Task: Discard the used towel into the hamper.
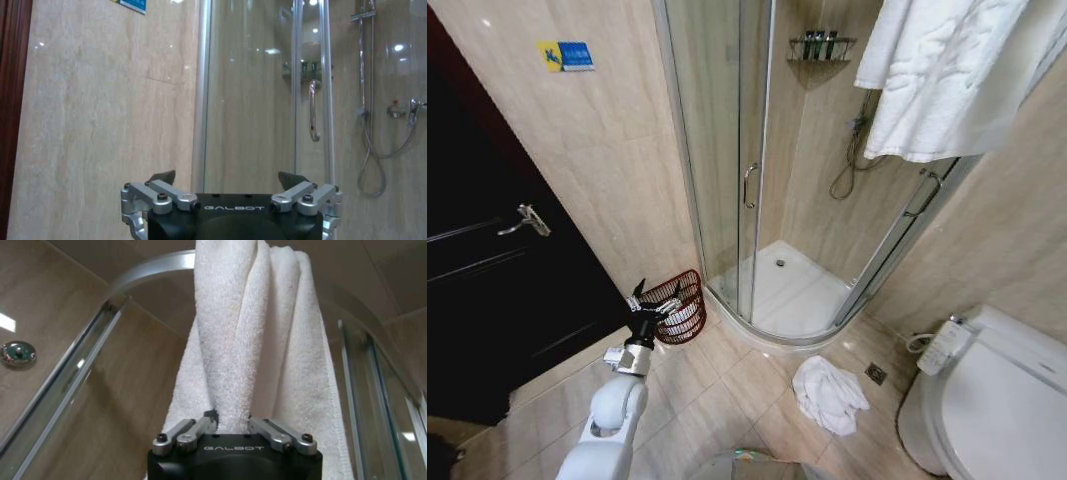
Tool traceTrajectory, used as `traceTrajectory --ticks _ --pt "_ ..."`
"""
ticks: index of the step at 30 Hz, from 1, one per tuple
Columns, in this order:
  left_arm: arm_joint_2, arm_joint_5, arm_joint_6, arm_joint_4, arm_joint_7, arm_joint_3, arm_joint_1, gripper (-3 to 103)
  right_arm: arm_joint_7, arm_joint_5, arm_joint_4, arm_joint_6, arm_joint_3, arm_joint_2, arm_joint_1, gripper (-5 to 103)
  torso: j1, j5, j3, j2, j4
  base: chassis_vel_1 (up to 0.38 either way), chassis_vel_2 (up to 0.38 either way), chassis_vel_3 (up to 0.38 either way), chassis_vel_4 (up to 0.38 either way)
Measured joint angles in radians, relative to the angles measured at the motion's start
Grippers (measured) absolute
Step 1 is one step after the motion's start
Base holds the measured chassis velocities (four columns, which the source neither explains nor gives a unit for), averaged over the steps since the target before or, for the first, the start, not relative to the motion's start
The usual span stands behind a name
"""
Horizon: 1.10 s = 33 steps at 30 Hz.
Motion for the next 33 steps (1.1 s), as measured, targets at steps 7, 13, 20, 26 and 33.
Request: traceTrajectory --ticks 7,13,20,26,33 --pt "0.002 0.000 -0.006 -0.003 0.001 -0.002 0.010 100 0.001 0.014 0.052 -0.001 0.028 -0.032 -0.058 6 0.000 -0.0002 0.000 0.000 0.0000 0.000 0.000 0.000 0.000" --pt "-0.001 0.003 -0.011 -0.005 0.004 -0.002 0.018 100 0.002 0.067 0.113 -0.001 0.068 -0.089 -0.140 6 0.000 -0.0002 0.000 0.000 0.0001 0.000 0.000 0.000 0.000" --pt "-0.004 0.012 -0.012 -0.005 0.005 0.004 0.015 100 -0.002 0.114 0.195 0.000 0.158 -0.159 -0.286 6 0.000 0.0002 0.000 0.000 0.0000 0.000 0.000 0.000 0.000" --pt "-0.008 0.018 -0.008 -0.005 0.005 0.013 0.008 100 -0.006 0.153 0.307 0.006 0.346 -0.234 -0.574 6 0.000 0.0005 0.000 0.000 -0.0004 0.000 0.000 0.000 0.000" --pt "-0.021 0.029 -0.008 0.002 0.005 0.020 0.005 100 0.019 0.201 0.395 0.023 0.390 -0.282 -0.728 6 0.000 0.0006 0.000 0.000 -0.0001 0.000 0.000 0.000 0.000"
